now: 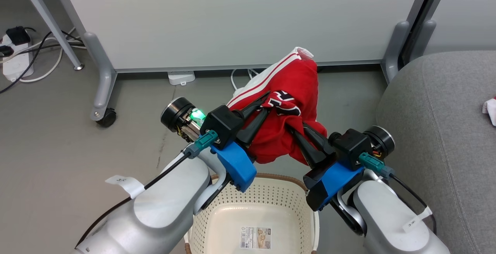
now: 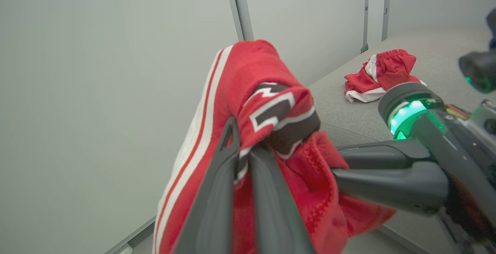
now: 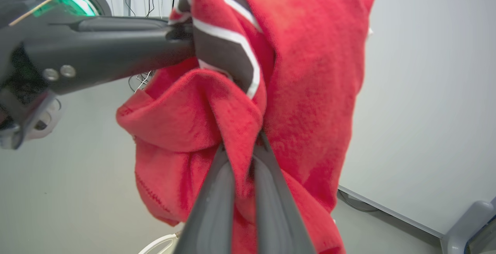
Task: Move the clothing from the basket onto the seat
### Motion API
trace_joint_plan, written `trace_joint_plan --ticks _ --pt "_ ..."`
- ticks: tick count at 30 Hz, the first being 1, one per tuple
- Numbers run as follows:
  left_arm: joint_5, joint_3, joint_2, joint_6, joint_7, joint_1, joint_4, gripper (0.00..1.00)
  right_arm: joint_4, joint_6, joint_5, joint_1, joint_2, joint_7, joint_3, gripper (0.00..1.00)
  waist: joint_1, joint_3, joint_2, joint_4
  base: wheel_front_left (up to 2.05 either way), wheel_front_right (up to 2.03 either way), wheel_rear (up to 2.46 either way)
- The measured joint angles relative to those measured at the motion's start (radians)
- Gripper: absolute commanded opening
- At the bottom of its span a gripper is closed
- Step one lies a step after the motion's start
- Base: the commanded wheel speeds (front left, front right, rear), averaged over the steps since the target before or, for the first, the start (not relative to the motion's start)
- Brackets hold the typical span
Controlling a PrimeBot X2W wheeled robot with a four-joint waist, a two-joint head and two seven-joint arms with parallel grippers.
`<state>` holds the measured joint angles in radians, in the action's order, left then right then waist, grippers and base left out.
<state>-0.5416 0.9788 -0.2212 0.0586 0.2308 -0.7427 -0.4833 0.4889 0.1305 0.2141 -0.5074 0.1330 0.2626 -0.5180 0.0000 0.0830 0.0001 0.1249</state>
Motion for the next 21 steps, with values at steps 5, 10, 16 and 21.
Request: trace_joint_plan --ticks 5,10,16,21 --pt "-0.003 0.002 0.000 0.000 0.001 -0.002 -0.003 0.00 -0.004 0.000 0.002 0.000 0.002 0.000 -0.003 0.00 0.0000 -0.001 0.0000 0.000 0.00 0.00 0.00" --pt "-0.012 0.004 0.001 -0.001 0.001 -0.002 -0.008 0.09 -0.010 0.000 0.002 0.000 0.003 0.000 -0.004 0.00 0.0000 -0.001 0.0000 -0.001 0.00 0.00 0.00" --pt "-0.020 0.002 0.003 -0.010 0.002 -0.002 -0.009 1.00 -0.020 0.000 0.002 0.001 0.004 0.000 0.002 0.00 0.0000 -0.003 0.0000 -0.001 0.00 0.00 0.00" --pt "-0.019 0.002 -0.001 -0.015 0.006 -0.002 -0.006 1.00 -0.027 0.000 0.002 0.002 0.004 0.000 0.013 0.00 0.0000 0.003 0.0000 -0.003 0.00 0.00 0.00"
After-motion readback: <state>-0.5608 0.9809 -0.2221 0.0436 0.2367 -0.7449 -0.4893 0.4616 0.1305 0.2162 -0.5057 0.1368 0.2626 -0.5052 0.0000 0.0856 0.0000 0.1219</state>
